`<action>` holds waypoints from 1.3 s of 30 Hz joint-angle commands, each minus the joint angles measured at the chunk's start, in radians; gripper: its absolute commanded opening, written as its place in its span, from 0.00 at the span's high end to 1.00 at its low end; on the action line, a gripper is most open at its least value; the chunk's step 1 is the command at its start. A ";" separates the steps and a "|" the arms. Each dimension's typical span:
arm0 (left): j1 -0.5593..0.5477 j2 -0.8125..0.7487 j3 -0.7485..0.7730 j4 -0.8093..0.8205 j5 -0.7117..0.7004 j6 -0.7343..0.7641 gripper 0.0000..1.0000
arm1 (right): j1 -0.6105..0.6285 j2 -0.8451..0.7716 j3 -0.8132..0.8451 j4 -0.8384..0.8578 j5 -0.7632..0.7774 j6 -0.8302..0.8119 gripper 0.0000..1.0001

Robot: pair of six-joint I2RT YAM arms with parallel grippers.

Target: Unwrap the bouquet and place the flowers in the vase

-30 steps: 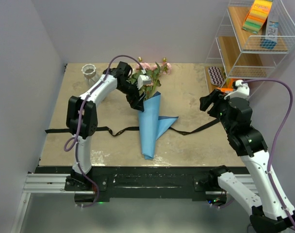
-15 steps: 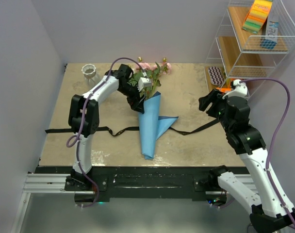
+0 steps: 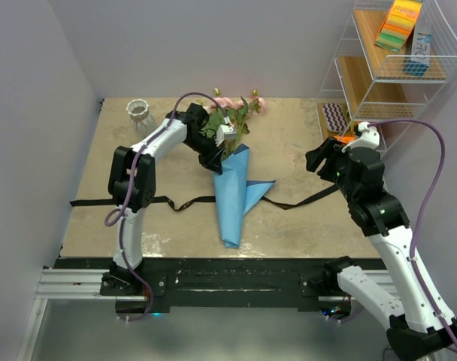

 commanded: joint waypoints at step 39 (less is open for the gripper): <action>0.058 -0.056 0.102 -0.172 0.033 0.056 0.01 | 0.006 -0.065 -0.046 0.052 -0.040 0.021 0.30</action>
